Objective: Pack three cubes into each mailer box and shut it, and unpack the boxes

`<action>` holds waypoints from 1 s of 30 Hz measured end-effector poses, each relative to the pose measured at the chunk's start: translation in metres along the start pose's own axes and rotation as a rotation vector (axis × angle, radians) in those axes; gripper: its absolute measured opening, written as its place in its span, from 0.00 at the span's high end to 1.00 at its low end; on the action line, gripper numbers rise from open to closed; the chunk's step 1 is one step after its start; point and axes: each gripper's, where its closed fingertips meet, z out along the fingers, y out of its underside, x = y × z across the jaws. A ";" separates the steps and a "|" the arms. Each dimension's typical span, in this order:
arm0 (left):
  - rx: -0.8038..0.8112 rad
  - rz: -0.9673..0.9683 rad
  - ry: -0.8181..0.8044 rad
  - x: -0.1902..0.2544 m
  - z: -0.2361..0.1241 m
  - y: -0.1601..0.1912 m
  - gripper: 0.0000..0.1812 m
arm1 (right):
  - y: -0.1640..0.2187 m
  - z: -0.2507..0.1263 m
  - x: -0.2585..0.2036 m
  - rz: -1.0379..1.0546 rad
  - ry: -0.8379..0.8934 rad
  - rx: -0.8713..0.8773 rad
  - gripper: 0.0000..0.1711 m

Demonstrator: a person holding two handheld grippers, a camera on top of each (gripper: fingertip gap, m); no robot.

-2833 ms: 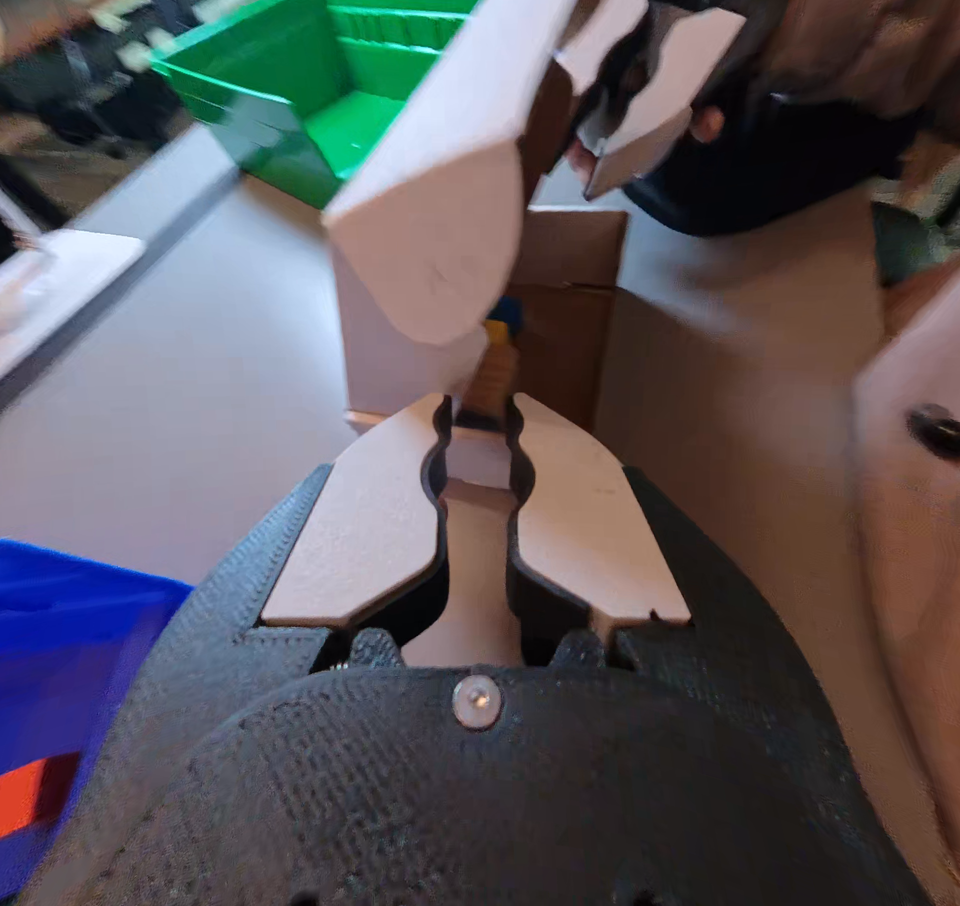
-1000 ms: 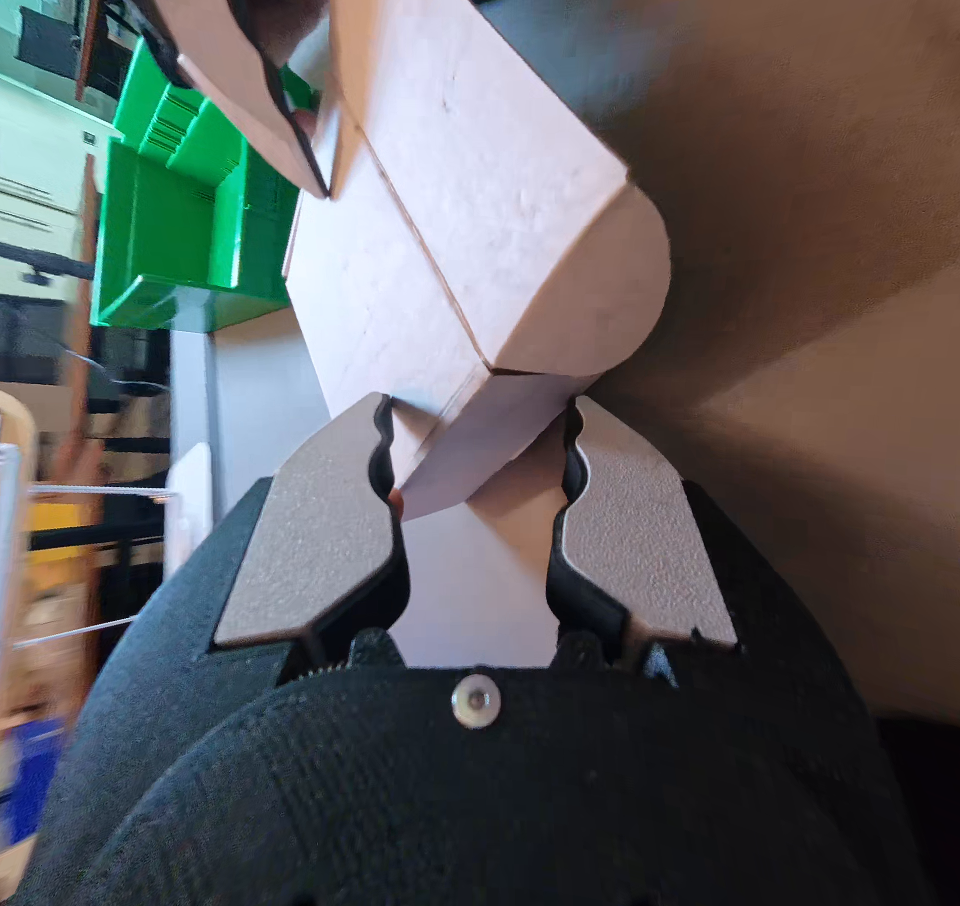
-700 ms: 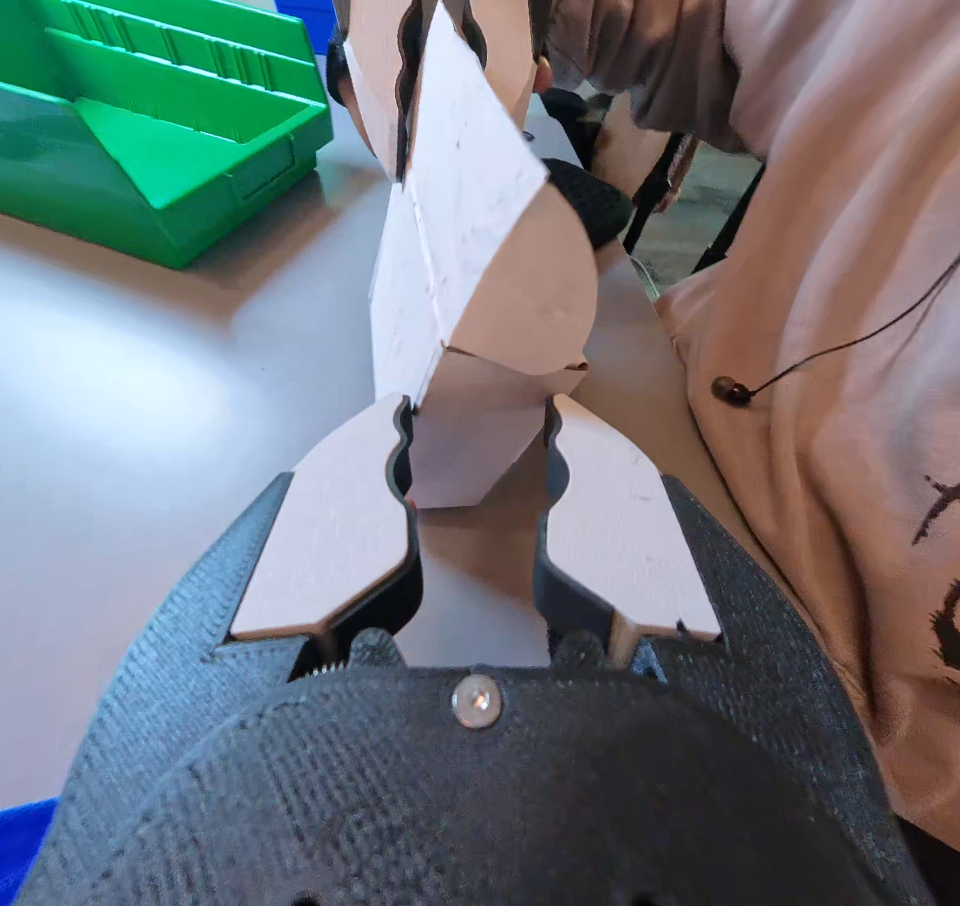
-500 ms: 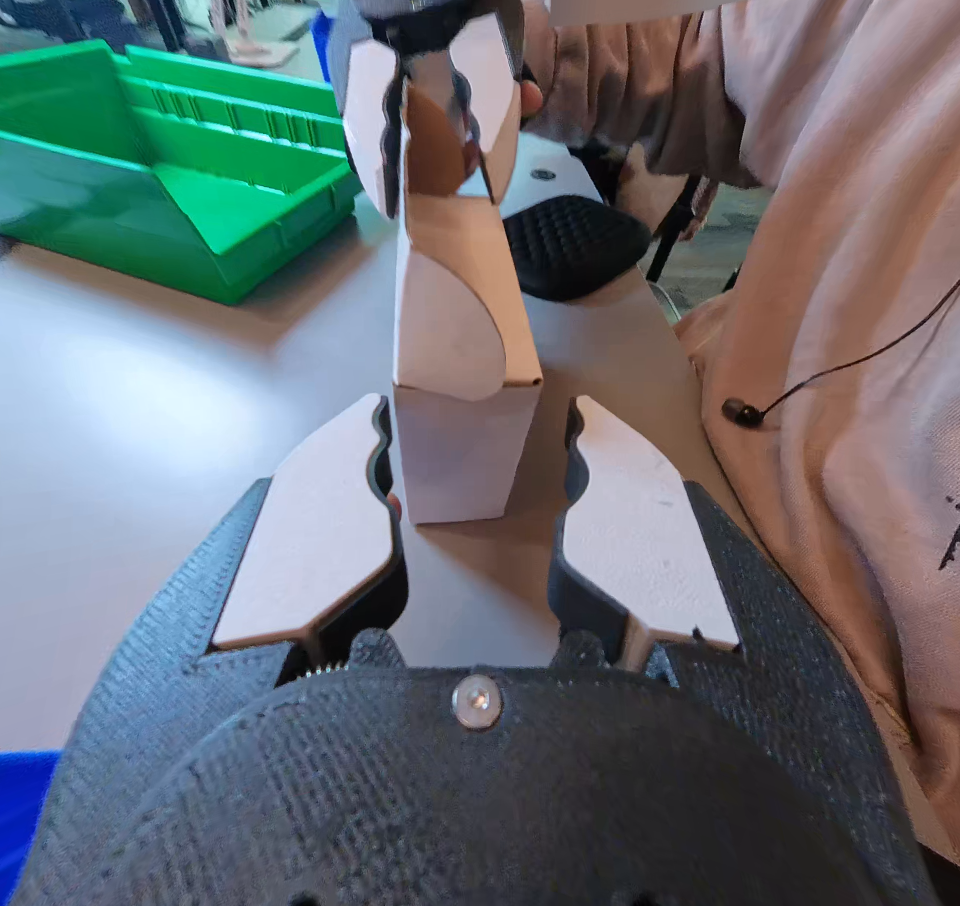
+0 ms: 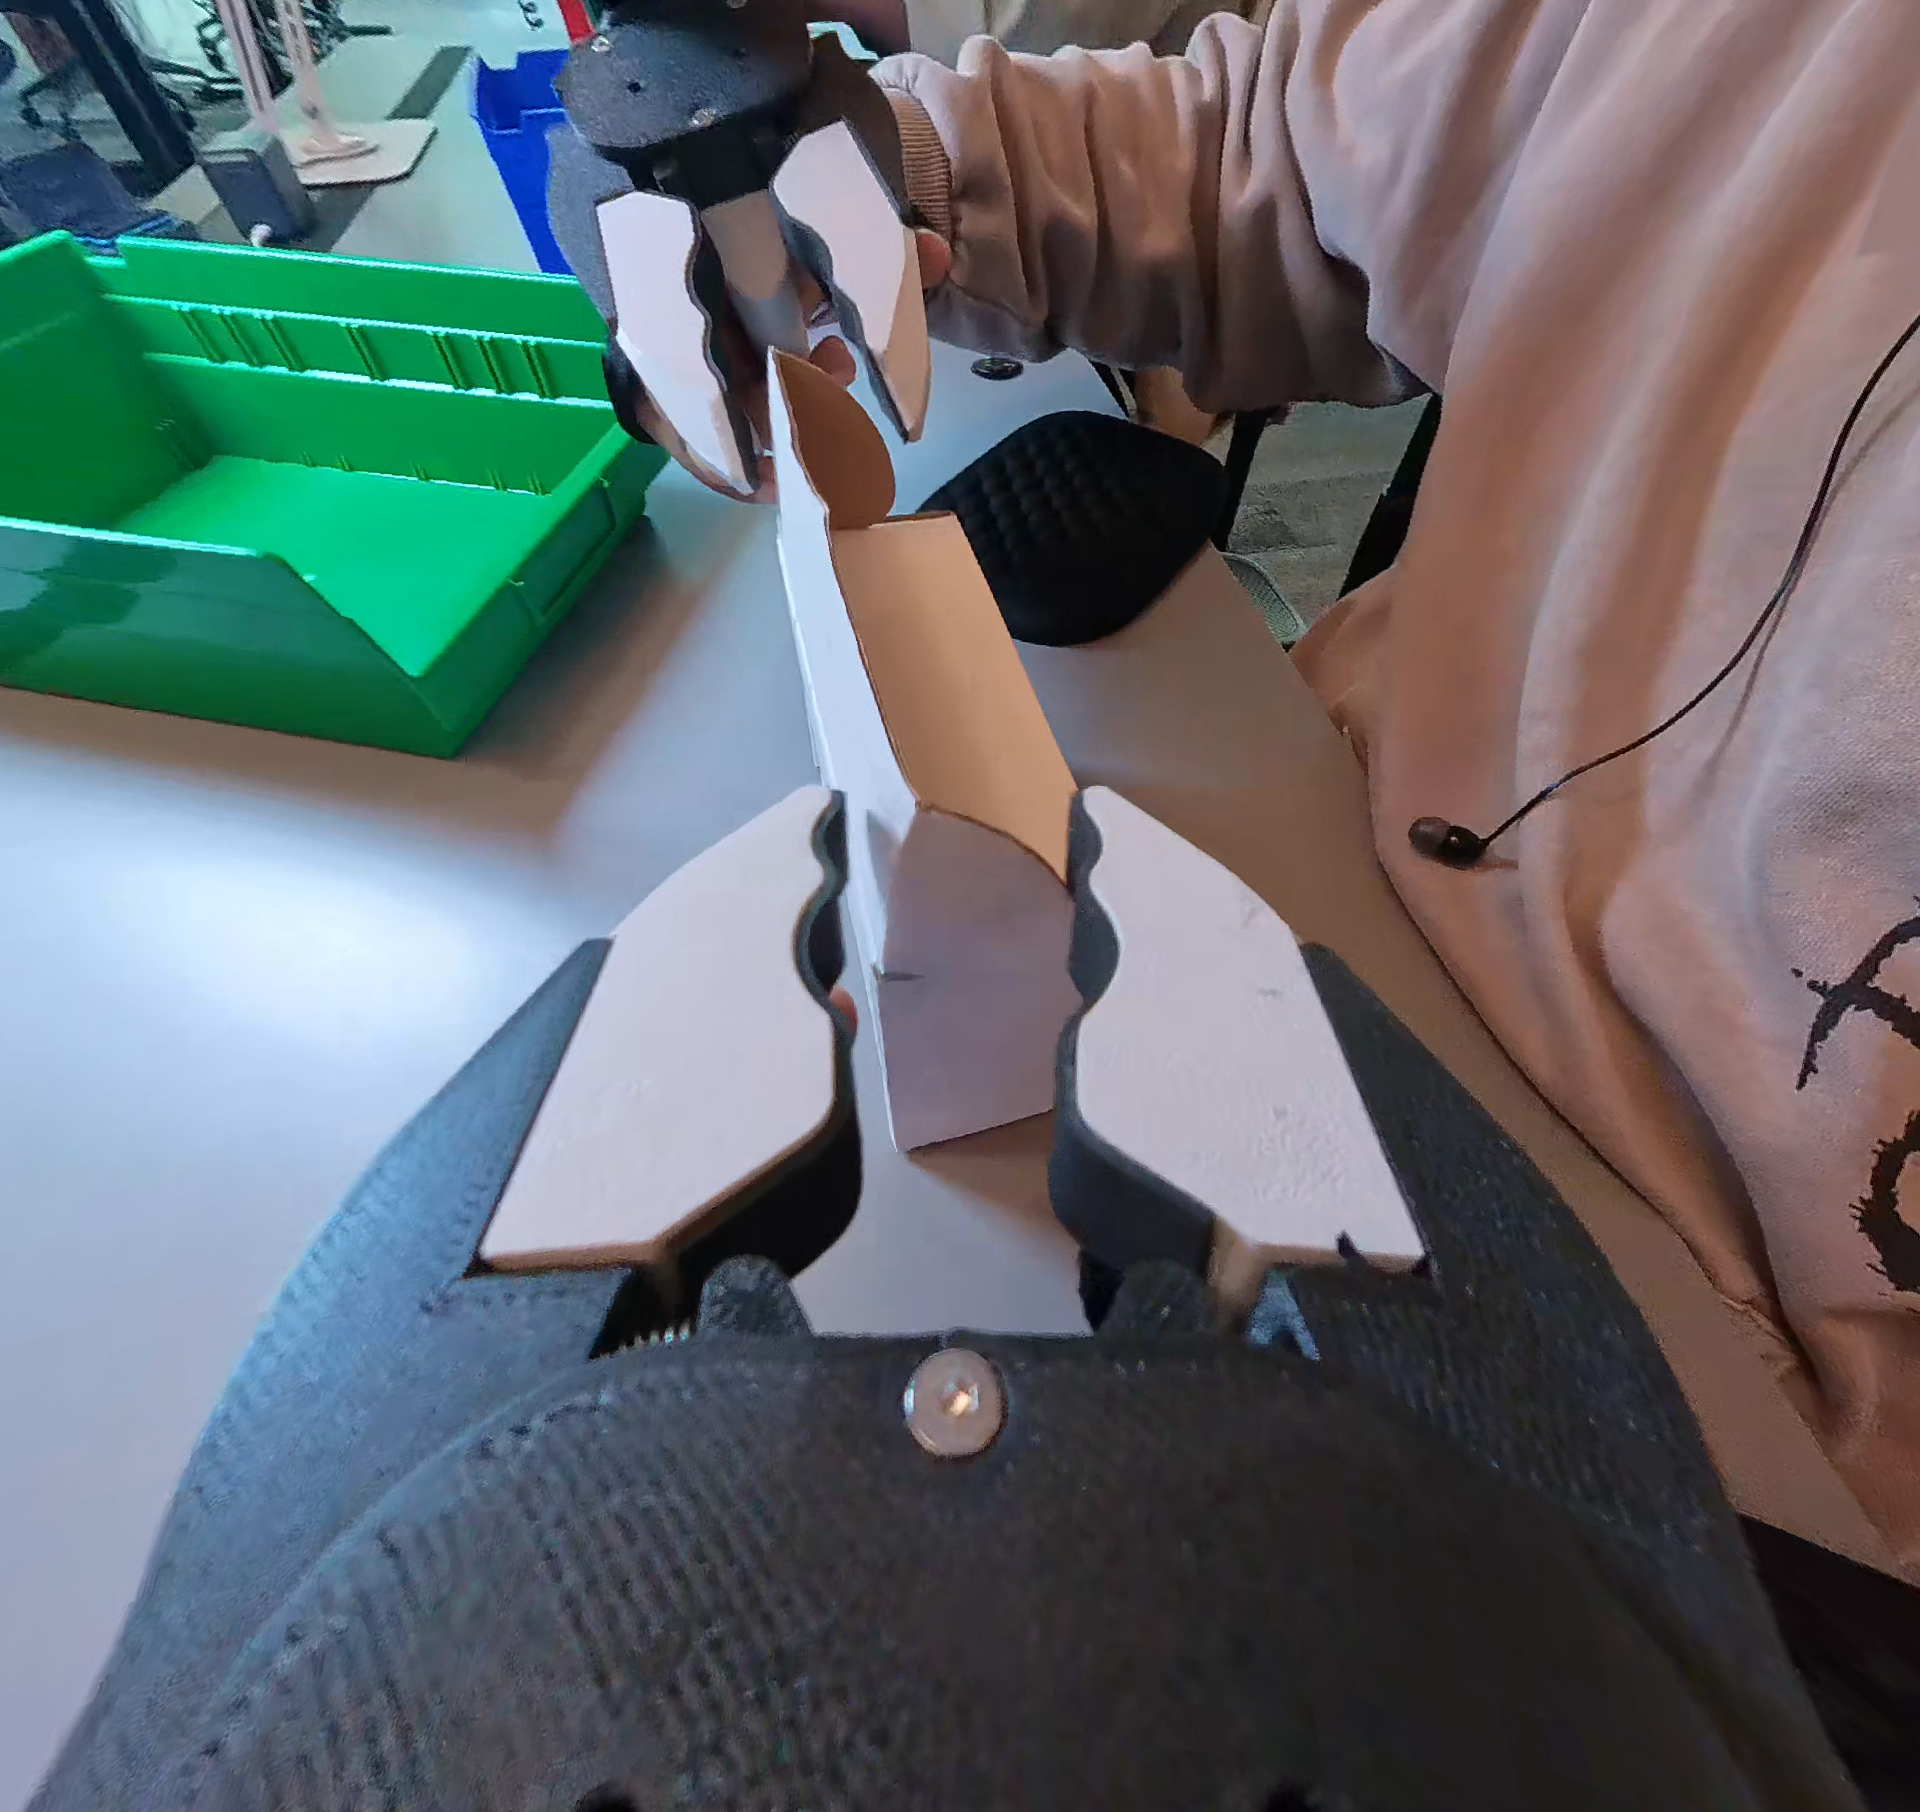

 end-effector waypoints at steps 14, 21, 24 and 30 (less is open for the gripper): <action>-0.051 -0.056 -0.107 -0.017 0.009 -0.006 0.87 | 0.002 0.007 -0.007 0.019 -0.016 -0.048 0.79; -0.011 -0.151 -0.155 -0.013 0.013 -0.009 0.87 | 0.002 0.001 -0.006 0.110 -0.098 -0.039 0.79; -0.020 -0.032 -0.117 -0.003 0.010 -0.006 0.83 | 0.002 0.001 -0.005 0.124 -0.117 -0.033 0.80; -0.079 0.011 0.059 0.009 -0.003 0.011 0.69 | 0.002 0.002 -0.007 0.114 -0.135 -0.045 0.81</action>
